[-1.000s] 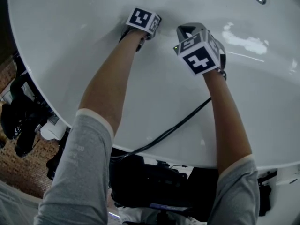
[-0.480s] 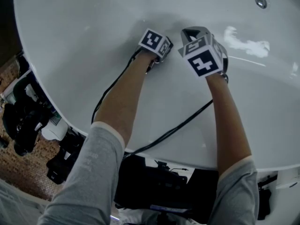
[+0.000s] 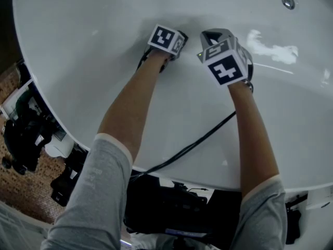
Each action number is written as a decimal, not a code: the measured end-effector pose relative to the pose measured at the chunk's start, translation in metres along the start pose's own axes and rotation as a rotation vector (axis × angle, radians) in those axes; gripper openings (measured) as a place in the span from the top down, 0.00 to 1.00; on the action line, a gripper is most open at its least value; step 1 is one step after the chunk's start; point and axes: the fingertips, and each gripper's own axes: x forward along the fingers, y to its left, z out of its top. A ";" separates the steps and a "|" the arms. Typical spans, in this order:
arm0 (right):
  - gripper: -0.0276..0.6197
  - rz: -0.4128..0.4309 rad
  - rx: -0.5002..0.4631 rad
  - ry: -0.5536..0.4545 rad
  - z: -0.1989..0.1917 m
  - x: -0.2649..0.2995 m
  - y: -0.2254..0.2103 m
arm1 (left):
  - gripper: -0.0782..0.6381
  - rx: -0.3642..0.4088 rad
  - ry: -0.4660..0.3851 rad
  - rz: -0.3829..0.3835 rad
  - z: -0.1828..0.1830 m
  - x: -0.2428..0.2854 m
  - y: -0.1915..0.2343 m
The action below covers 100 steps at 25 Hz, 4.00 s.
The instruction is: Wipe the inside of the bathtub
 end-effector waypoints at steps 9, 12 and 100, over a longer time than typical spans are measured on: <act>0.95 -0.004 -0.003 0.002 0.002 -0.003 -0.002 | 0.76 0.115 -0.100 0.283 0.063 -0.044 0.073; 0.95 -0.028 0.002 0.001 0.000 -0.004 -0.009 | 0.76 0.122 -0.020 0.361 0.047 -0.048 0.084; 0.95 -0.086 -0.048 0.054 0.016 -0.127 -0.007 | 0.78 0.870 0.371 -0.437 -0.117 -0.113 -0.131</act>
